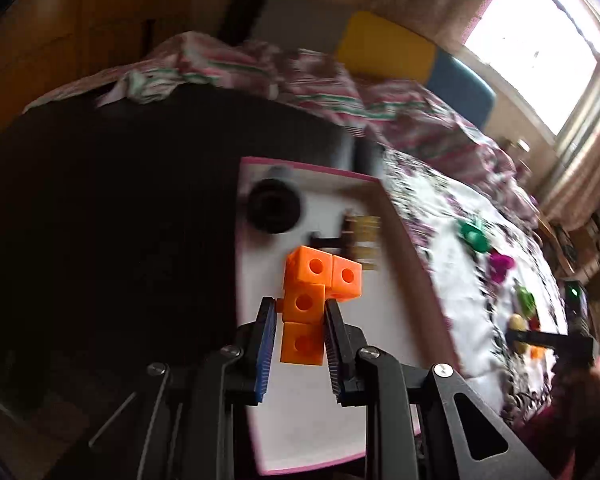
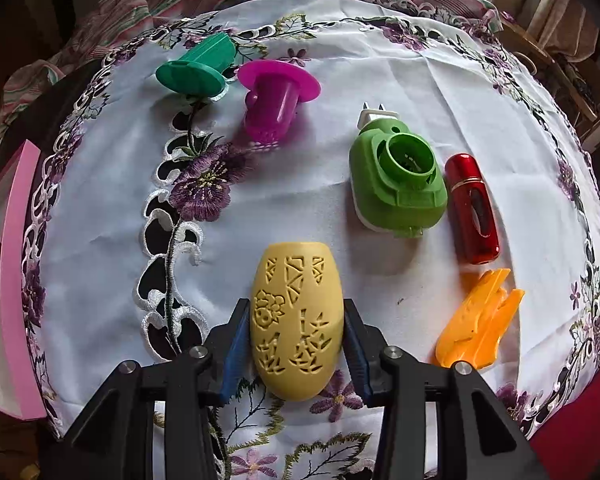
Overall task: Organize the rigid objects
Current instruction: 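Carry orange blocks into the tray and release with left tool while right tool grasps yellow oval, then lift the yellow oval piece and carry it toward the tray with the right tool, then lower the yellow oval into the tray and open the right tool, then withdraw both tools from the tray toward the objects on the tablecloth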
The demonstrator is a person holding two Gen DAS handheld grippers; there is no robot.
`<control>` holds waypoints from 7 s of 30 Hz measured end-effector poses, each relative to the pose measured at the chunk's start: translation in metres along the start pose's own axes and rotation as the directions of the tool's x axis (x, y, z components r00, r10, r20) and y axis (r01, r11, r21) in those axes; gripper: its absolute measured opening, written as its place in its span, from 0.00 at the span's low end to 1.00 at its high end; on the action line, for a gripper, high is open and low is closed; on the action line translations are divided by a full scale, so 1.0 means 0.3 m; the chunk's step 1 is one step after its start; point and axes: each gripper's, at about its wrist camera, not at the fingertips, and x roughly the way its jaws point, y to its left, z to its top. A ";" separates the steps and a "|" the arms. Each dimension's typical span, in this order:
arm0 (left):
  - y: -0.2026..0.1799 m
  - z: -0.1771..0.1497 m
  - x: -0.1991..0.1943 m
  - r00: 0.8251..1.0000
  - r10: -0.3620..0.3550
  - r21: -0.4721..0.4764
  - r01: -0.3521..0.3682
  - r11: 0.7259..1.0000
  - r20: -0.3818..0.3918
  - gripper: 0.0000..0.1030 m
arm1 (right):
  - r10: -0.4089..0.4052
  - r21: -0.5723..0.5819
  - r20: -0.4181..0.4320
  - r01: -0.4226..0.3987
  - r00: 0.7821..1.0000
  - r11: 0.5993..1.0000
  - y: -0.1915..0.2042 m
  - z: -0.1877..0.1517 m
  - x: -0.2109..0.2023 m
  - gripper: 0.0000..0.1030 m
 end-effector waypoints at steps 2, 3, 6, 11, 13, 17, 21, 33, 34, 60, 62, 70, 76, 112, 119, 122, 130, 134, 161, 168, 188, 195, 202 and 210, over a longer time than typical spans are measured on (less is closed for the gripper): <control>0.027 -0.003 0.009 1.000 0.013 -0.013 -0.013 1.000 -0.004 0.23 | -0.004 -0.009 0.006 0.004 1.000 1.000 0.007 -0.002 -0.001 0.42; 0.028 -0.003 0.014 1.000 0.014 -0.015 -0.015 1.000 -0.006 0.23 | 0.022 -0.008 -0.004 -0.022 1.000 1.000 0.009 -0.003 -0.004 0.43; 0.022 0.002 0.038 1.000 0.008 -0.004 -0.008 1.000 -0.012 0.23 | 0.026 -0.014 -0.002 -0.026 1.000 1.000 0.018 -0.005 -0.010 0.42; -0.022 0.054 0.108 1.000 0.024 0.024 -0.024 0.999 -0.016 0.23 | 0.033 -0.023 0.002 -0.033 0.999 0.999 0.023 -0.005 -0.011 0.42; -0.036 0.075 0.147 0.999 0.042 0.015 -0.042 0.999 -0.025 0.23 | 0.036 -0.023 0.002 -0.036 0.999 0.999 0.023 -0.005 -0.014 0.42; -0.042 0.087 0.210 0.994 0.105 0.018 -0.104 0.994 -0.030 0.23 | 0.042 -0.027 0.003 -0.042 0.999 0.999 0.015 -0.003 -0.016 0.42; -0.035 0.085 0.257 0.988 0.147 0.015 -0.146 0.989 -0.040 0.24 | 0.047 -0.033 0.004 -0.047 0.999 0.998 0.015 0.000 -0.018 0.42; -0.070 0.046 0.189 0.982 0.189 0.079 -0.190 0.979 0.017 0.36 | 0.055 -0.035 0.001 -0.055 0.999 0.998 0.012 0.008 -0.014 0.43; -0.074 0.044 0.174 0.981 0.193 0.083 -0.194 0.977 0.025 0.36 | 0.055 -0.035 0.001 -0.055 0.998 0.998 0.013 0.007 -0.014 0.42; -0.043 -0.043 0.002 0.975 0.218 0.058 -0.220 0.974 0.046 0.46 | 0.041 -0.053 0.013 -0.040 0.999 0.998 0.026 0.003 -0.021 0.42; -0.037 -0.047 -0.002 0.975 0.219 0.050 -0.221 0.974 0.044 0.46 | 0.042 -0.050 0.016 -0.041 0.999 0.998 0.026 0.003 -0.023 0.42; -0.019 -0.055 -0.012 0.973 0.228 0.039 -0.230 0.972 0.045 0.46 | 0.048 -0.038 0.028 -0.047 0.998 0.998 0.017 0.004 -0.038 0.42; -0.007 -0.060 -0.015 0.972 0.232 0.033 -0.233 0.972 0.045 0.46 | 0.081 -0.028 0.089 -0.078 0.993 0.997 0.008 0.007 -0.081 0.42; 0.111 -0.068 -0.043 0.961 0.271 -0.050 -0.269 0.962 0.047 0.46 | 0.534 -0.484 -0.034 -0.481 0.845 0.731 0.916 -0.164 -0.314 0.42; 0.148 -0.069 -0.048 0.956 0.291 -0.078 -0.287 0.955 0.045 0.46 | 0.530 -0.511 -0.158 -0.528 0.833 0.678 1.122 -0.216 -0.223 0.42; 0.158 -0.074 -0.041 0.954 0.299 -0.083 -0.295 0.952 0.037 0.44 | 0.509 -0.511 -0.206 -0.536 0.836 0.673 1.174 -0.232 -0.169 0.43; 0.159 -0.077 -0.042 0.954 0.298 -0.082 -0.294 0.952 0.041 0.44 | 0.533 -0.465 -0.192 -0.554 0.824 0.690 1.150 -0.228 -0.143 0.43; 0.148 -0.079 -0.056 0.952 0.301 -0.076 -0.297 0.952 0.053 0.45 | 0.552 -0.449 -0.178 -0.567 0.814 0.691 1.128 -0.218 -0.163 0.43; 0.024 -0.088 -0.099 0.958 0.270 0.018 -0.273 0.962 0.095 0.46 | 0.515 -0.474 0.027 -0.442 0.857 0.762 0.956 -0.190 -0.286 0.43; -0.040 -0.091 -0.093 0.965 0.242 0.072 -0.249 0.966 0.099 0.46 | 0.485 -0.444 0.076 -0.406 0.871 0.799 0.867 -0.170 -0.302 0.43; -0.293 -0.086 -0.015 0.991 0.118 0.247 -0.132 0.960 0.070 0.46 | 0.301 -0.174 0.221 -0.266 0.928 0.948 0.329 -0.026 -0.304 0.43; -0.398 -0.080 0.016 0.995 0.076 0.306 -0.090 0.948 0.058 0.46 | 0.203 -0.029 0.268 -0.202 0.942 0.979 0.071 0.008 -0.325 0.43; -0.494 -0.079 0.044 0.998 0.042 0.361 -0.056 0.931 0.046 0.46 | 0.091 0.163 0.324 -0.150 0.942 0.975 -0.190 0.024 -0.342 0.43; -0.605 -0.094 0.090 1.000 0.013 0.419 -0.019 0.908 0.017 0.46 | 0.148 0.472 0.456 -0.379 0.878 0.796 -0.486 -0.027 -0.302 0.43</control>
